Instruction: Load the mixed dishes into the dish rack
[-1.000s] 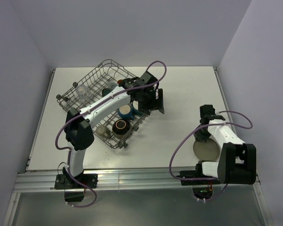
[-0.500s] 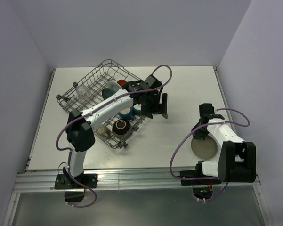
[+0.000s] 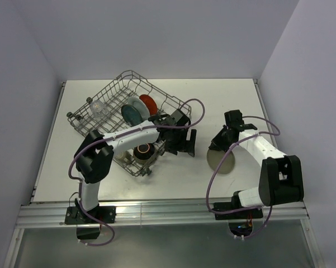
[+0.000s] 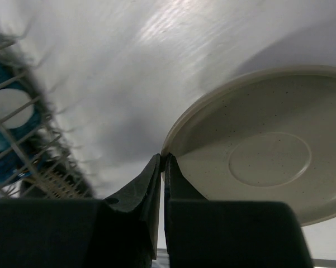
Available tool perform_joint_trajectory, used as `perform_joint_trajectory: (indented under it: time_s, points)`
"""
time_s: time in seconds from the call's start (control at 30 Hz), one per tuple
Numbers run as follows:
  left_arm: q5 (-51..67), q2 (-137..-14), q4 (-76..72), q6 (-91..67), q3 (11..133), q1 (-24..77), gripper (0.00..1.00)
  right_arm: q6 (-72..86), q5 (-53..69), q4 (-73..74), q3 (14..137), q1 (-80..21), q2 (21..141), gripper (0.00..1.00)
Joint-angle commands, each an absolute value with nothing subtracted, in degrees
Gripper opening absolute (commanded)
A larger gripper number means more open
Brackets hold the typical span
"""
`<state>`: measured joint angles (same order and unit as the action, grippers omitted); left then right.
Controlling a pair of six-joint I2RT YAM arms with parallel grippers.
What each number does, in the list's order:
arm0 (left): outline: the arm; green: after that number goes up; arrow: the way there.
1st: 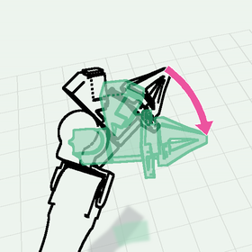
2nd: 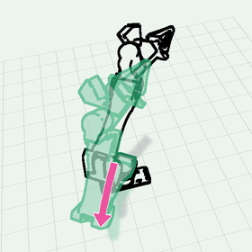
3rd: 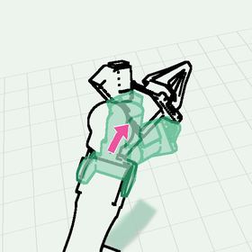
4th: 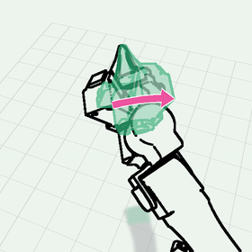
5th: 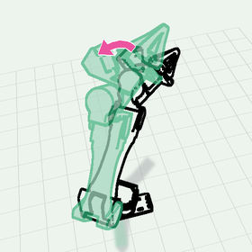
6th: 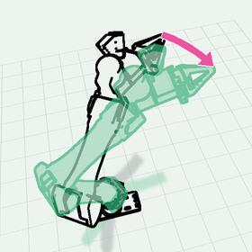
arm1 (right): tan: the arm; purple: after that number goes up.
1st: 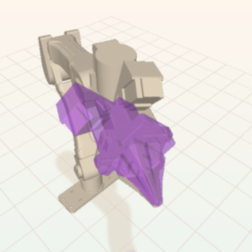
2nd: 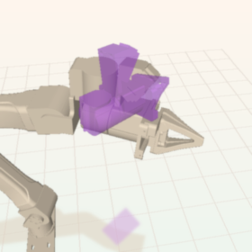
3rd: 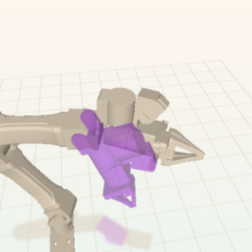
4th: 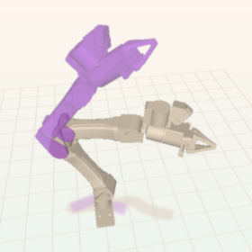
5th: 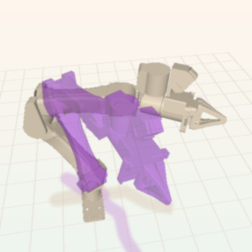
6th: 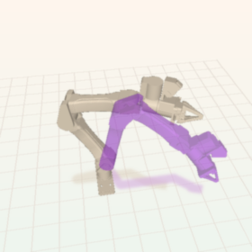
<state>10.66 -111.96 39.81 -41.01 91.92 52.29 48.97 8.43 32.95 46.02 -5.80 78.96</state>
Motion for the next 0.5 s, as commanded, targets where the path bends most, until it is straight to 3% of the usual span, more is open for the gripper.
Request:
perform_joint_trajectory:
  time_s: [0.0,0.47]
  points:
    - [11.68,-106.35,25.44,-39.19,86.67,53.17,0.9,53.78,13.88,31.64,49.57,-6.77,78.93,0.0]
    - [17.49,-111.09,11.6,-40.61,83.49,55.2,0.91,59.32,23.02,30.85,49.66,-7.56,79.45,0.0]
